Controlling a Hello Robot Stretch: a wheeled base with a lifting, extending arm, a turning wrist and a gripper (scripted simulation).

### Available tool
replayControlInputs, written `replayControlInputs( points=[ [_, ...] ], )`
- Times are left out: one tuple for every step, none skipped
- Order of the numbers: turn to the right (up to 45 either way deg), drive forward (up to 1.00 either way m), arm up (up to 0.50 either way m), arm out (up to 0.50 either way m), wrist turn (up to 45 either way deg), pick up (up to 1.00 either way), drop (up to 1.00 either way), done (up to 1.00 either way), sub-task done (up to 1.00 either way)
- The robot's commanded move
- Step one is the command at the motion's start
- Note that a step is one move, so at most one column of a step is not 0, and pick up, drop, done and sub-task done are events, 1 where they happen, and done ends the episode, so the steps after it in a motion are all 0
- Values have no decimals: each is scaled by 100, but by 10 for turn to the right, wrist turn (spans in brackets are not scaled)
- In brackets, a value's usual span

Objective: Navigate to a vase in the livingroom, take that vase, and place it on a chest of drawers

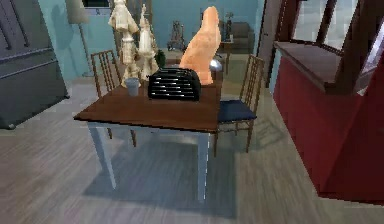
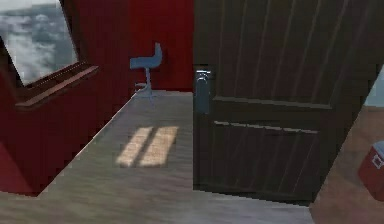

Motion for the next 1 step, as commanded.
replayControlInputs(
  points=[
    [0,50,0,0,0,0,0,0,0]
  ],
)
